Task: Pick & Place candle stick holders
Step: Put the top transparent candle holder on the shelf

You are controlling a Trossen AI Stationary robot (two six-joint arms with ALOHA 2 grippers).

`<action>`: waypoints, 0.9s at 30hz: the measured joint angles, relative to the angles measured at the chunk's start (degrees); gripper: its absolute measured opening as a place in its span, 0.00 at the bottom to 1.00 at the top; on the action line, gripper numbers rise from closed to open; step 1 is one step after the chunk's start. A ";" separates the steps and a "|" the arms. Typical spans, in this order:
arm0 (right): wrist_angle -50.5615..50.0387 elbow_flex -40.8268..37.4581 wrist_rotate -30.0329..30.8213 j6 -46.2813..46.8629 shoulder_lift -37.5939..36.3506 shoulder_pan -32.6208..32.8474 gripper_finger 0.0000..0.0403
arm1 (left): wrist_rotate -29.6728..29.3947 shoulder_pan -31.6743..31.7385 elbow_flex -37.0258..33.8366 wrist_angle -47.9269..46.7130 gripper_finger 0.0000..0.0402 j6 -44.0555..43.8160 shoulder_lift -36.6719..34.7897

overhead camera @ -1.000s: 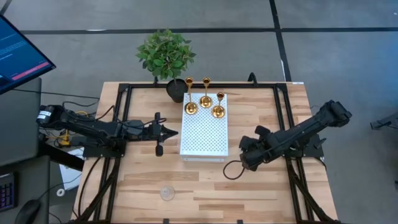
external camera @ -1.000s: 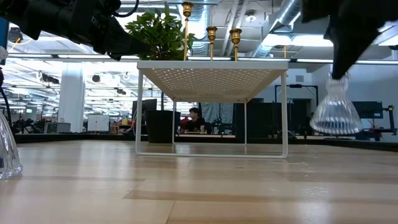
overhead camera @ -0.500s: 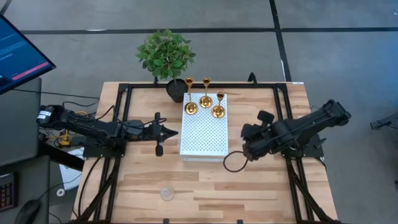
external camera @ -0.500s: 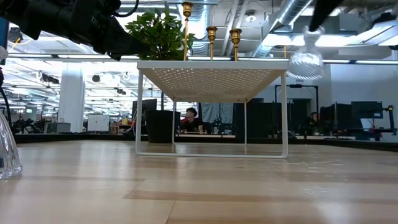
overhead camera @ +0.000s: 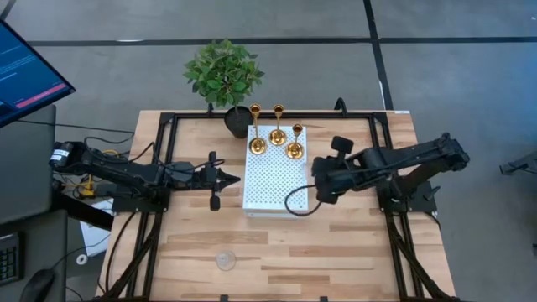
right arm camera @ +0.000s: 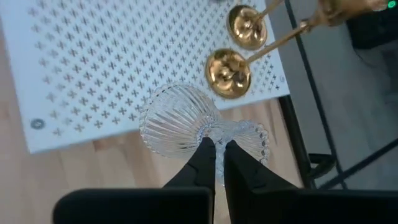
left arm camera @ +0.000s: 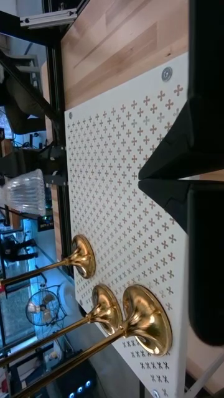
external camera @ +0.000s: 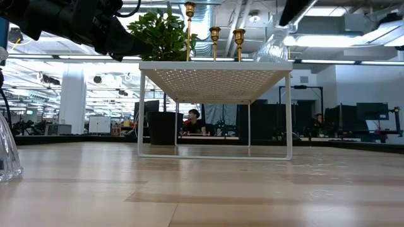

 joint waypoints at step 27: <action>-4.07 24.49 -7.12 -19.08 24.62 -4.30 0.00 | 0.00 0.00 0.02 0.00 0.02 0.02 0.00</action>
